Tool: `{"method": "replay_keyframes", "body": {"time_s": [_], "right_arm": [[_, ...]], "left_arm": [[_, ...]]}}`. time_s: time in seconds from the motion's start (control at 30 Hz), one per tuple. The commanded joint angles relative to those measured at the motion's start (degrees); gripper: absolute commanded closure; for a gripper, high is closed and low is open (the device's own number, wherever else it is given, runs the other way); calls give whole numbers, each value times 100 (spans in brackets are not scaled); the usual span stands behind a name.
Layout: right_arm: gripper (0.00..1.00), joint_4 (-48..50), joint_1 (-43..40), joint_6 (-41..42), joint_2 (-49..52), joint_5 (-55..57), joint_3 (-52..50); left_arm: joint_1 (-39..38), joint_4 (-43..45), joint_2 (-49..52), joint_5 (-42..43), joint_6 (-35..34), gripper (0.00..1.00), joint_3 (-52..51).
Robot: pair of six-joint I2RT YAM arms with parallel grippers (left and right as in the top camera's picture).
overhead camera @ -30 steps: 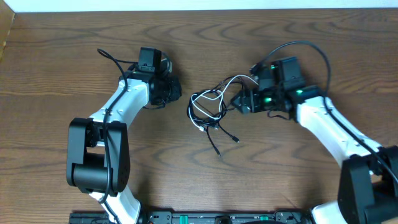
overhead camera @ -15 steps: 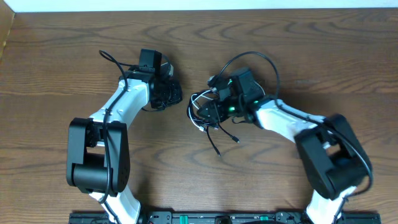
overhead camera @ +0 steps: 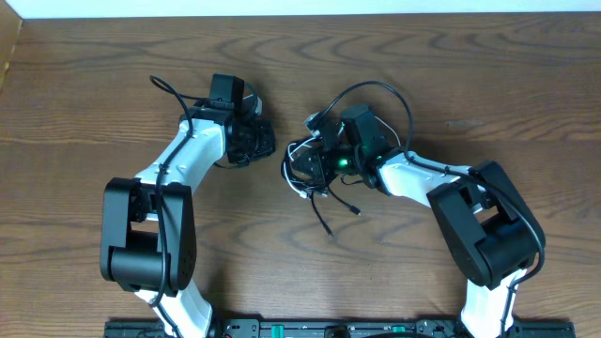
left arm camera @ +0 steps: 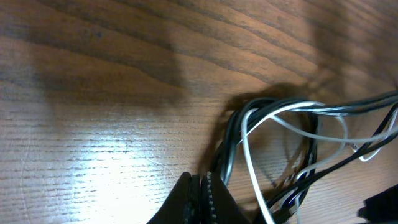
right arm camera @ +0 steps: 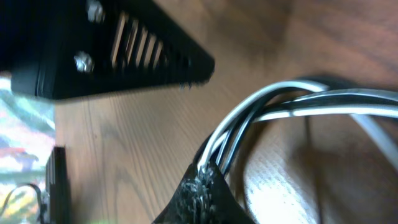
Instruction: Untangle cables
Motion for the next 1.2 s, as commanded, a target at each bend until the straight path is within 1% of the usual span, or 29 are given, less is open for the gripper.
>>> {"method": "replay_keyframes", "body": {"time_s": [0.0,0.03,0.07,0.13,0.2,0.3,0.57,0.73,0.87,0.97,1.0,1.1,1.13,1.17], "right_arm": [[99,131,-107,409,26,-149,7],[99,175,-111,409,26,-205,7],[99,210,-118,409,26,-295,7],[99,297,-142,407,26,-516,7],[99,393,-177,407,26,-730,7],[99,570,-262,461,26,-1032,7],[99,1274,-535,1043,26,-1587,7],[99,1425,-632,1200,26,-1622,7],[99,1425,-640,1270,26,-1635,7],[99,1495,-643,1311,26,-1755,7],[99,1602,-643,1445,26,-1864,7],[99,2328,-640,2015,20,-2308,7],[99,2750,-638,2275,-15,-2371,7],[99,2973,-636,2420,-52,-2367,7]], "left_arm": [[17,22,66,216,223,85,-33],[17,42,66,393,350,83,-33],[17,63,68,658,516,75,-33],[17,72,70,1023,765,67,-33],[17,63,79,1047,809,65,-33],[17,66,120,1051,809,64,-33],[17,114,264,1069,804,64,-33],[17,177,396,1027,804,64,-33],[13,260,417,328,750,64,-33],[13,254,417,-238,503,65,-33],[13,251,420,-382,424,65,-33],[13,251,417,-553,337,65,-33],[13,254,417,-553,323,65,-33],[13,254,420,-553,317,65,-33]]}}
